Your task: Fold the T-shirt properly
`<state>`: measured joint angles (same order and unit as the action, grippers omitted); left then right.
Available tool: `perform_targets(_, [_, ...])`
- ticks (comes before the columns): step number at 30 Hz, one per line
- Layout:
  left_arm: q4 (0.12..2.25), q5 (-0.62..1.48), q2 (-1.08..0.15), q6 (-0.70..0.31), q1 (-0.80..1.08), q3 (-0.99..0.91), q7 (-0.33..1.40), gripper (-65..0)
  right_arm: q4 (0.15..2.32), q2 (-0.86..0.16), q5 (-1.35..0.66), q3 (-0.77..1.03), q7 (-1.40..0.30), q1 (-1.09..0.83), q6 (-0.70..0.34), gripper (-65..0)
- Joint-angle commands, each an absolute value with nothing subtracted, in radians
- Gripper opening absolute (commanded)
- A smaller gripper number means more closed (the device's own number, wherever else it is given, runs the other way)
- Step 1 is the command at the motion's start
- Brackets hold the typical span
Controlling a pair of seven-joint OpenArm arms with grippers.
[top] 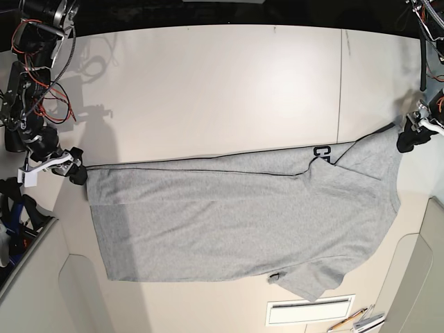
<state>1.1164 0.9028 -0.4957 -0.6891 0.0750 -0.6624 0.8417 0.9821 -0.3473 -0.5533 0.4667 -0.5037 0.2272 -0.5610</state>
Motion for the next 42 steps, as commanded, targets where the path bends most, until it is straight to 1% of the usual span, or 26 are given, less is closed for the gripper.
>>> perform_targets(1, [1.132, 0.928, -0.516, -0.698, 0.080, -0.668, 0.827, -17.2, 0.989, -0.363, -0.561, 0.469, -0.501, 0.241, -0.565, -23.2])
perform_targets(9, [1.132, 1.059, -0.469, -0.698, 0.097, -0.668, 0.843, -17.2, 0.989, -0.362, -0.609, 0.469, -0.509, 0.241, -0.567, -23.2])
perform_targets(15, [1.132, 1.056, -0.424, -0.698, 0.097, -0.666, 0.842, -17.2, 0.989, -0.330, -0.610, 0.469, -0.513, 0.241, -0.574, -23.2])
perform_targets(22, [1.132, 1.002, -0.421, -0.698, 0.080, -0.661, 0.842, -17.3, 0.989, -0.268, -0.608, 0.442, -0.512, 0.244, -0.574, -23.2])
perform_targets(25, [1.132, 0.982, -0.421, -0.698, 0.080, -0.627, 0.841, -17.6, 0.989, -0.263, -0.607, 0.431, -0.512, 0.245, -0.574, -23.5])
perform_targets(28, [1.132, 0.942, -0.421, -0.698, 0.081, -0.569, 0.786, -17.7, 0.989, -0.263, -0.606, 0.429, -0.513, 0.252, -0.577, -24.4])
perform_targets(29, [1.132, 0.929, -0.421, -0.698, 0.081, -0.551, 0.761, -19.6, 0.989, -0.263, -0.606, 0.429, -0.513, 0.255, -0.576, -27.7])
perform_targets(30, [1.132, 0.918, -0.421, -0.698, 0.081, -0.534, 0.740, -24.2, 0.989, -0.263, -0.606, 0.429, -0.513, 0.255, -0.576, -32.5])
perform_targets(31, [1.132, 0.907, -0.421, -0.698, 0.080, -0.522, 0.722, -31.4, 0.989, -0.263, -0.604, 0.429, -0.513, 0.258, -0.576, -37.8])
perform_targets(32, [1.132, 0.900, -0.421, -0.698, 0.080, -0.513, 0.709, -40.4, 0.989, -0.263, -0.602, 0.429, -0.513, 0.258, -0.577, -42.7])
perform_targets(33, [1.132, 0.900, -0.421, -0.698, 0.080, -0.509, 0.704, -49.2, 0.989, -0.263, -0.602, 0.429, -0.512, 0.258, -0.576, -46.7])
perform_targets(34, [1.132, 0.901, -0.421, -0.698, 0.080, -0.509, 0.703, -55.9, 0.989, -0.263, -0.602, 0.429, -0.512, 0.257, -0.576, -50.0])
perform_targets(35, [1.132, 0.901, -0.421, -0.698, 0.080, -0.509, 0.702, -60.9, 0.989, -0.263, -0.602, 0.430, -0.512, 0.258, -0.577, -52.6])
perform_targets(36, [1.132, 0.901, -0.422, -0.698, 0.080, -0.509, 0.698, -64.3, 0.989, -0.264, -0.602, 0.430, -0.512, 0.258, -0.577, -55.0])
perform_targets(39, [1.132, 0.900, -0.422, -0.698, 0.075, -0.509, 0.693, -65.0, 0.989, -0.264, -0.601, 0.429, -0.513, 0.258, -0.585, -63.4])
perform_targets(40, [1.132, 0.898, -0.422, -0.698, 0.072, -0.509, 0.698, -65.0, 0.989, -0.264, -0.601, 0.429, -0.513, 0.258, -0.586, -65.0])
perform_targets(42, [1.132, 0.890, -0.422, -0.698, 0.063, -0.509, 0.708, -65.0, 0.989, -0.264, -0.598, 0.430, -0.513, 0.257, -0.591, -65.0])
